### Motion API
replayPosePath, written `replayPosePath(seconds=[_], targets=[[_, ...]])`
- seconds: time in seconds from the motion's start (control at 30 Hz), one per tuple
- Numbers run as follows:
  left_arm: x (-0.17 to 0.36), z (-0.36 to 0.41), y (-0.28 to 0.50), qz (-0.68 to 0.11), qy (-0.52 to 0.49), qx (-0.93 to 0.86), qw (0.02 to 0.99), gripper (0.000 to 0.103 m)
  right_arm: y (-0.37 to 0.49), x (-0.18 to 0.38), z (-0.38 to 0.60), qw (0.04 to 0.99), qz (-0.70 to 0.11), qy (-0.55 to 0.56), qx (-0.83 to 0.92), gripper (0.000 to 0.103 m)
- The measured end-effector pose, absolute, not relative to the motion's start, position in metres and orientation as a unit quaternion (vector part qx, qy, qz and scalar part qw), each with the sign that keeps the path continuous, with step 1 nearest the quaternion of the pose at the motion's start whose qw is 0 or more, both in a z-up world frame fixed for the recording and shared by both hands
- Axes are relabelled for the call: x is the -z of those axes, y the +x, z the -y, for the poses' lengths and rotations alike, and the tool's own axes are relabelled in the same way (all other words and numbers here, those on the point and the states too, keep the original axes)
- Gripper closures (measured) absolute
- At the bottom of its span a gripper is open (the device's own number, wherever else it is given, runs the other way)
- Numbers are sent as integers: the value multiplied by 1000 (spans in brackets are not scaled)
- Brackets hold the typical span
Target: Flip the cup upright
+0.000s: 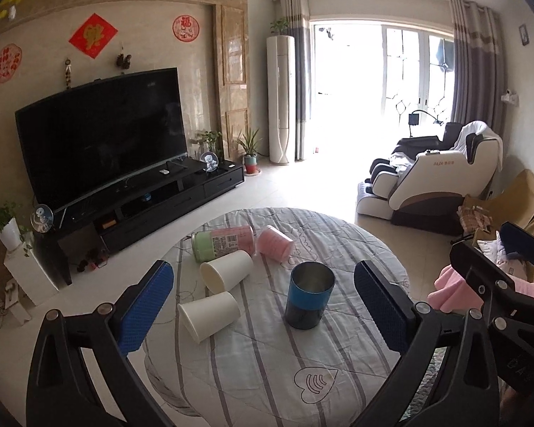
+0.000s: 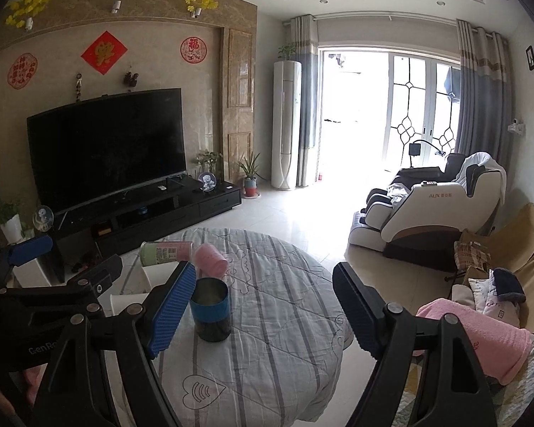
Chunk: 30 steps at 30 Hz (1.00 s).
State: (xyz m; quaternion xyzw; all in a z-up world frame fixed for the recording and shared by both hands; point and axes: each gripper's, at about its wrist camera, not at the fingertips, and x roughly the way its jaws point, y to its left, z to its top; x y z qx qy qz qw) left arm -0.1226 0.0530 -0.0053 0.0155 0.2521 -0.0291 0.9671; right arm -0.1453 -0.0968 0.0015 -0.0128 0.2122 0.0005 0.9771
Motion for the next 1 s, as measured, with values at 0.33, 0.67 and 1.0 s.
replayPosePath(seconds=[0.33,0.67,1.0], targets=[[1,-49,-130,-230,17,40,972,0,-153,0,101,981,-195,-15,9,22],[0,-48,-131,-228,19,36,973,0,-151,5,100,978,-207,-14,-2,22],[-1,-47,-130,-225,20,32,974,0,-152,6,102,979,-205,-16,-8,22]])
